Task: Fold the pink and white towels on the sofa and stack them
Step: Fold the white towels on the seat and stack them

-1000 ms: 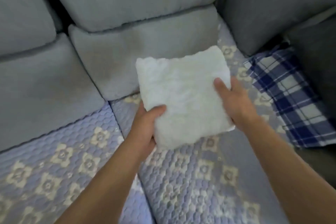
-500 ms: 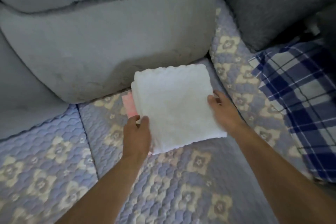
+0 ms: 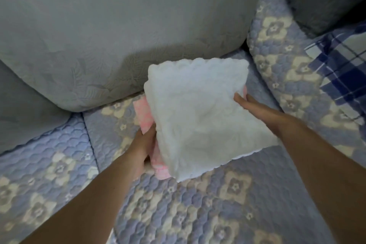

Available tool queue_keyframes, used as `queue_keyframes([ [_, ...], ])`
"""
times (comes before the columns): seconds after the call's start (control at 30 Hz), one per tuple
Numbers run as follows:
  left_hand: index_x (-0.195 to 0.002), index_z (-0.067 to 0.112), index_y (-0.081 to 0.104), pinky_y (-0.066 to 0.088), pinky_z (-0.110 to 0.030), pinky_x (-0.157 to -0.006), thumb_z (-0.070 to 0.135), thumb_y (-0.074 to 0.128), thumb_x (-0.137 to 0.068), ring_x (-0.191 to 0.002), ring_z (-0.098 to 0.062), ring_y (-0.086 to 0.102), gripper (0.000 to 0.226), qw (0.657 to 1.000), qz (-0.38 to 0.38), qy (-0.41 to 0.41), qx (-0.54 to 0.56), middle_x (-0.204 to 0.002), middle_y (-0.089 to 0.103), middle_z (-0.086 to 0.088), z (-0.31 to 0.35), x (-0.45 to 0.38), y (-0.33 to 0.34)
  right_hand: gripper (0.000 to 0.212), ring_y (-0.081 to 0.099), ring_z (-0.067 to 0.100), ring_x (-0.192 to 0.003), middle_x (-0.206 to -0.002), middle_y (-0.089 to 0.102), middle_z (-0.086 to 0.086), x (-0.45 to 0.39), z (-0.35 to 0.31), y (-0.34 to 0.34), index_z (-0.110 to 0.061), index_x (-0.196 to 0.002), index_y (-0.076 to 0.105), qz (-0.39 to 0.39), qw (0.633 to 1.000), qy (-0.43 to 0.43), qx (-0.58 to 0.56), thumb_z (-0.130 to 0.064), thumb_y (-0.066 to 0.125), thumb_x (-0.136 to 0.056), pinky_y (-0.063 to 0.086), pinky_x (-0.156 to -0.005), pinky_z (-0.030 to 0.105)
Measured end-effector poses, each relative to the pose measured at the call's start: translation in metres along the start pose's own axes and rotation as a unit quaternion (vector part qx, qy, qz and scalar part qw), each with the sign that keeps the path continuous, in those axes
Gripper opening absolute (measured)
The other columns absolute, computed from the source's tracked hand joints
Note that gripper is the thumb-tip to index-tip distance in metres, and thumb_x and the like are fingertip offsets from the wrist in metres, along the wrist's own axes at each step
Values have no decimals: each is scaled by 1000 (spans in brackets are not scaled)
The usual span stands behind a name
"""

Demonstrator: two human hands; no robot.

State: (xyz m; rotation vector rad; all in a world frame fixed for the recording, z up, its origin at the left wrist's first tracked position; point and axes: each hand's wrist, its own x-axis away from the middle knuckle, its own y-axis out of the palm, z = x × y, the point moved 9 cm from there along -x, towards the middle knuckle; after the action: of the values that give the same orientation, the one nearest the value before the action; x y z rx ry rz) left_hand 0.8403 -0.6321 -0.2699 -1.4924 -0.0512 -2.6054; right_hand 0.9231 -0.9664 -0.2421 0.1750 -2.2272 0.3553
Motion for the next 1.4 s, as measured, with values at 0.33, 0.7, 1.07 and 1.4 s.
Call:
queue_keyframes([
  [0.33, -116, 14, 71, 55, -62, -87, 37, 82, -77, -96, -35, 74, 47, 992, -60, 55, 96, -109, 74, -18, 12, 12, -20, 65, 63, -2, -74, -108, 57, -20, 39, -4, 39, -36, -140, 37, 42, 997, -25, -54, -60, 62, -85, 49, -54, 9],
  [0.7, -134, 30, 61, 55, -48, -93, 79, 41, -80, -112, -27, 68, 75, 980, 68, 94, 160, -124, 71, -4, -67, 250, -302, 91, 51, 9, -114, -126, 46, -18, 220, -8, 309, -43, -140, 28, -59, 997, -53, -22, -77, 68, -66, 44, -96, 32],
  [1.07, -149, 61, 15, 38, -51, -114, 67, 60, -85, -141, -9, 43, 78, 970, 41, 185, 154, -157, 34, 22, -190, 478, -630, 73, 63, -12, -74, -111, 63, -5, 444, -94, 651, -18, -135, 44, -127, 976, -132, 116, -57, 72, -81, 47, -52, 11],
  [1.4, -152, 14, 32, 47, -5, -60, 33, 82, -77, -89, -4, 57, 92, 918, 261, 160, 252, -146, 51, -11, -322, 608, -974, 107, 73, 18, -98, -120, 70, -2, 621, -73, 998, -23, -137, 54, -200, 955, -149, 160, -87, 73, -52, 60, -81, 39],
])
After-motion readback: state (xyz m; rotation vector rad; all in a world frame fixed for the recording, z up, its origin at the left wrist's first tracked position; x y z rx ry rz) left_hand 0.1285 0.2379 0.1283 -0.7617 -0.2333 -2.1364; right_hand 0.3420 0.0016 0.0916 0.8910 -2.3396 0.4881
